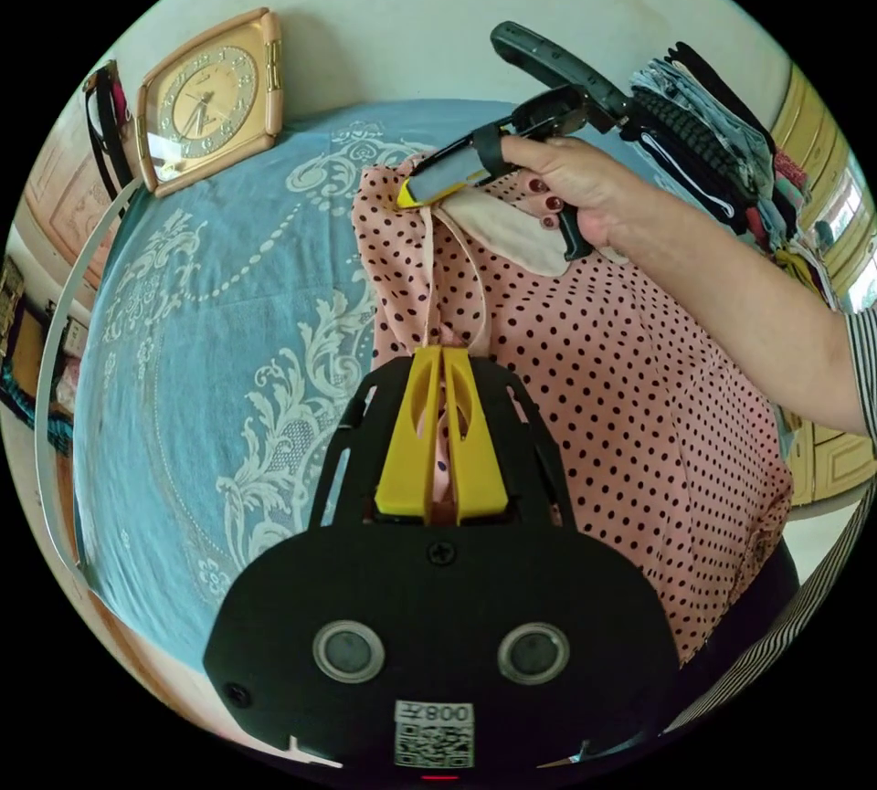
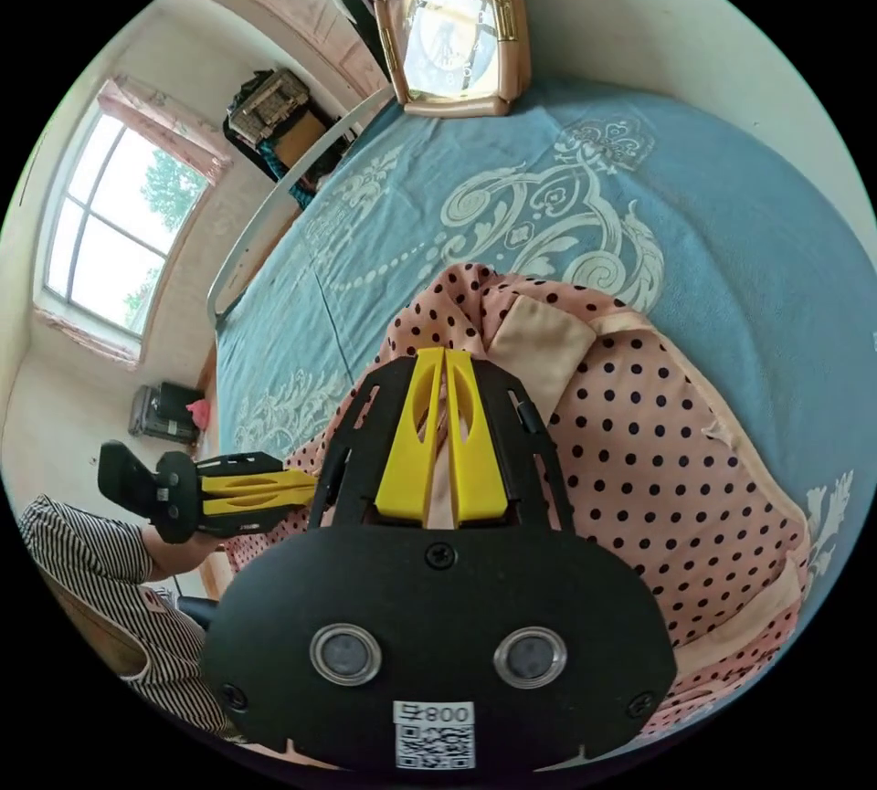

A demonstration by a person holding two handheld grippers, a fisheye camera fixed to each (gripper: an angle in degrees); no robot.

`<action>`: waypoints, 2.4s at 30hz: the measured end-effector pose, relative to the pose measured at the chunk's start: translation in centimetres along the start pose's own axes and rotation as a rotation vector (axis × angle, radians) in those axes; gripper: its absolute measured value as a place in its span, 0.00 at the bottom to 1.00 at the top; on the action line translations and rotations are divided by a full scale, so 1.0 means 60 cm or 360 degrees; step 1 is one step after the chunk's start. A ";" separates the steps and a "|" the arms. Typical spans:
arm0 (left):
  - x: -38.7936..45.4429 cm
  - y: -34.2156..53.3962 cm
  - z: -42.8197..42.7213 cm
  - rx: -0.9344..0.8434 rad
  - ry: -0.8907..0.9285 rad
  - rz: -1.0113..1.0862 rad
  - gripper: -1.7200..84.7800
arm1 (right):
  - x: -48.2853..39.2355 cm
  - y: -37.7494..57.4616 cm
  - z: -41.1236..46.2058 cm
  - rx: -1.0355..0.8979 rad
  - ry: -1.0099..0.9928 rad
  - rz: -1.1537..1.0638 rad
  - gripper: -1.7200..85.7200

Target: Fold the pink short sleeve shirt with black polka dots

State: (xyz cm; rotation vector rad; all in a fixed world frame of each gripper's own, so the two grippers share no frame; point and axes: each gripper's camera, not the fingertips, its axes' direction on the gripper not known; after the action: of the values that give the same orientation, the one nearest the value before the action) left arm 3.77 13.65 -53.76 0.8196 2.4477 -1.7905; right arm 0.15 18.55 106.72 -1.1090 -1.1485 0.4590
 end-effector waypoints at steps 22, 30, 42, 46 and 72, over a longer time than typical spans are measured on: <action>-0.054 0.395 -0.140 -0.0096 0.0705 -0.0403 0.02 | -0.113 1.035 -0.244 0.0197 -0.0121 0.1024 0.03; -0.120 0.611 -0.182 -0.0135 0.0878 -0.0788 0.05 | -0.174 1.307 -0.224 0.0295 -0.0264 0.1294 0.06; -0.206 0.871 -0.129 -0.0128 0.1128 -0.1332 0.13 | -0.236 1.544 -0.157 0.0440 -0.0531 0.1377 0.11; -0.212 0.903 -0.100 -0.0167 0.1201 -0.1407 0.15 | -0.243 1.604 -0.143 0.0483 -0.0549 0.1441 0.12; -0.204 1.041 -0.161 0.0086 0.1621 -0.1339 0.03 | -0.289 1.876 -0.089 0.0612 -0.0750 0.1468 0.03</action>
State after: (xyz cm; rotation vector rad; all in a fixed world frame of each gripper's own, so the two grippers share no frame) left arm 42.61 30.59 -102.20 0.9438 3.8767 -1.9085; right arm 23.72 51.12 0.04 -1.1673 -0.8179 1.6555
